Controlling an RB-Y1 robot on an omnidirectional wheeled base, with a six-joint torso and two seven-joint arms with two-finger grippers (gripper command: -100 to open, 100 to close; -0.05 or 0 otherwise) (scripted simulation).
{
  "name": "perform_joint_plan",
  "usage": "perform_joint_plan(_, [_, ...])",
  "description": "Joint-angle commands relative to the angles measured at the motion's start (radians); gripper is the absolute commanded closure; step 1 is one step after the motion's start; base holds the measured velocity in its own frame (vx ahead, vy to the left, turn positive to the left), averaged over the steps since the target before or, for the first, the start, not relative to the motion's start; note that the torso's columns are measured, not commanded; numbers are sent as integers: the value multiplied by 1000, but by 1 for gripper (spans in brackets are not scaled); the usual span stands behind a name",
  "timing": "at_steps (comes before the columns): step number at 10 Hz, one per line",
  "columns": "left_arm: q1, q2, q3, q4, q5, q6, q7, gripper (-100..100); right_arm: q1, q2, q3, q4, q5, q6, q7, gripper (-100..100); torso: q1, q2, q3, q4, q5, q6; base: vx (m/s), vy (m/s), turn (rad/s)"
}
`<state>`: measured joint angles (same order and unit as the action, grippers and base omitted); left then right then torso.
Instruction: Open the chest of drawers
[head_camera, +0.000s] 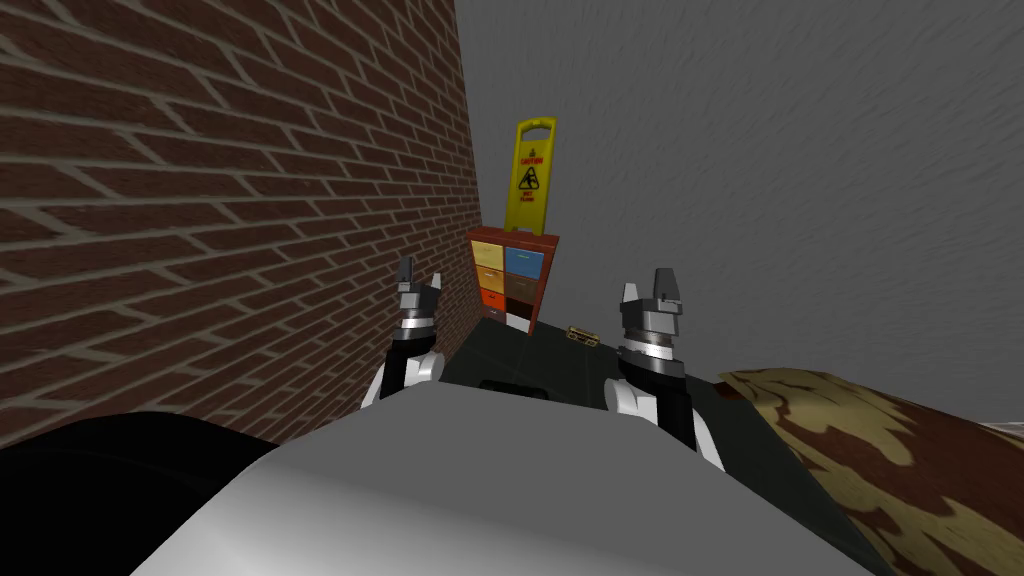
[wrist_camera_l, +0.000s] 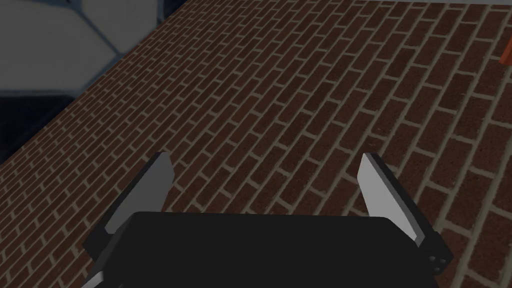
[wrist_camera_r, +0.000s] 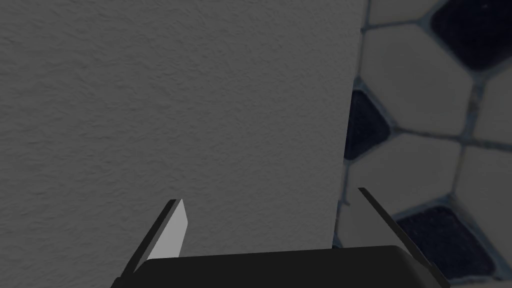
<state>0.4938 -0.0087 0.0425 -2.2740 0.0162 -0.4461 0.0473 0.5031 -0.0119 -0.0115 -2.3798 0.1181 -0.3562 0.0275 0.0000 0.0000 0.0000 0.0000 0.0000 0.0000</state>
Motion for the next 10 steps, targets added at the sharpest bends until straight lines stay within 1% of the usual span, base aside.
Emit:
perform_joint_plan(1, [0,0,0,0,0,0,0,0,0,0,0,0,0,0,0,0,0,40,-82,41,0,0,0,0,0])
perform_joint_plan(3, [0,0,0,0,0,0,0,0,0,0,0,0,0,0,0,0,0,175,-351,176,0,0,0,0,0])
perform_joint_plan(9, [0,0,0,0,0,0,0,0,0,0,0,0,0,0,0,0,0,618,-1234,617,0,0,0,0,0])
perform_joint_plan(10, [-4,41,-1,12,0,-2,0,-100,0,0,0,0,0,0,0,0,0,691,-1382,691,0,0,22,-10,-12])
